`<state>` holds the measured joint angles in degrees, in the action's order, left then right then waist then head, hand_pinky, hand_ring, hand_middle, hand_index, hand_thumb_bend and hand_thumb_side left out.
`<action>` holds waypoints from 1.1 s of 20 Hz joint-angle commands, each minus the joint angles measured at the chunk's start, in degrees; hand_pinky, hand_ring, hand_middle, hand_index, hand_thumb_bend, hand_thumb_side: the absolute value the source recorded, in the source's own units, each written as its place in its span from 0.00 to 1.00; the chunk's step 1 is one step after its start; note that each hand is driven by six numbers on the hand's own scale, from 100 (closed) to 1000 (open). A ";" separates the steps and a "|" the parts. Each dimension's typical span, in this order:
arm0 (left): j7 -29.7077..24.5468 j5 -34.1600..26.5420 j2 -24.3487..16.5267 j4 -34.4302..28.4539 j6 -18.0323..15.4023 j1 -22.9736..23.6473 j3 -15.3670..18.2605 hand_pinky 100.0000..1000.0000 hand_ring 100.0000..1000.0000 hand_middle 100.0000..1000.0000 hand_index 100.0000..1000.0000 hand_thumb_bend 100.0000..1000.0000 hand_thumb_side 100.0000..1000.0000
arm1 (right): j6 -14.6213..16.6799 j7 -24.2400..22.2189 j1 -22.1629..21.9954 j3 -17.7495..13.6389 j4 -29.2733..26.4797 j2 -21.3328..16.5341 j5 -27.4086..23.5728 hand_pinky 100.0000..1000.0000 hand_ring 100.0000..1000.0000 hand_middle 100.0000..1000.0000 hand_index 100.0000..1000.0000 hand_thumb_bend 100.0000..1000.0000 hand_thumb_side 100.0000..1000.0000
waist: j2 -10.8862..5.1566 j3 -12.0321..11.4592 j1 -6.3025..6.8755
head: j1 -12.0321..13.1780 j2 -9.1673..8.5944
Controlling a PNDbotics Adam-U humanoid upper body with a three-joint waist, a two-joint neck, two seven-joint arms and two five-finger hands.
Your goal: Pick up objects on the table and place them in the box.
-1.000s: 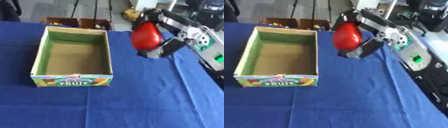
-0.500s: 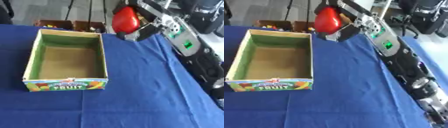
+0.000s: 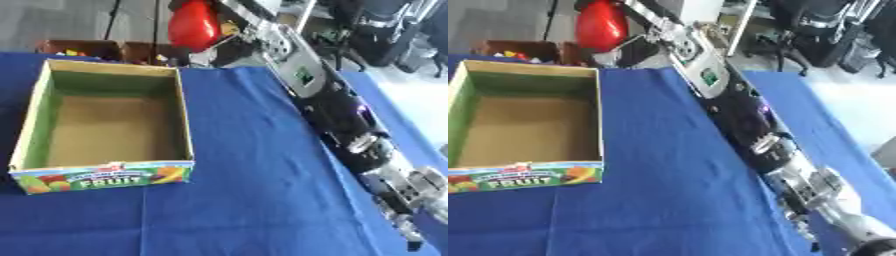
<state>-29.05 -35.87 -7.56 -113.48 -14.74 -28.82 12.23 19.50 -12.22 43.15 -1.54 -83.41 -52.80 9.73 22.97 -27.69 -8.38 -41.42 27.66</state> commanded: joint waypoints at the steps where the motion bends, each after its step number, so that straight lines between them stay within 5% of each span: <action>1: -0.24 -0.38 -1.01 -1.11 -0.23 -0.84 -0.11 0.67 0.64 0.74 0.89 0.00 0.91 | 0.82 0.88 1.72 0.23 1.32 -0.77 2.98 0.12 0.34 0.32 0.56 0.00 0.04 | -0.89 -0.36 0.17 | -0.55 -0.25; 12: -0.28 -0.45 -0.74 -1.11 -0.31 -1.59 0.10 0.67 0.64 0.74 0.89 0.00 0.91 | 3.98 0.33 3.49 3.70 3.78 3.10 9.27 0.12 0.34 0.32 0.56 0.00 0.05 | -0.12 -2.13 -0.76 | 0.03 -0.92; 22: -0.62 -0.96 0.09 -1.11 -0.10 -2.97 -0.41 0.67 0.65 0.74 0.89 0.00 0.91 | 9.56 -0.19 4.94 6.95 6.89 6.57 13.51 0.13 0.34 0.32 0.56 0.00 0.08 | 0.95 -4.16 -1.37 | -2.20 -1.63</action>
<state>-29.45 -36.48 -7.11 -113.48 -14.81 -30.98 11.89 28.23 -12.42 46.94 5.63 -76.38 -45.07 22.62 25.09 -31.86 -10.23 -43.21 26.72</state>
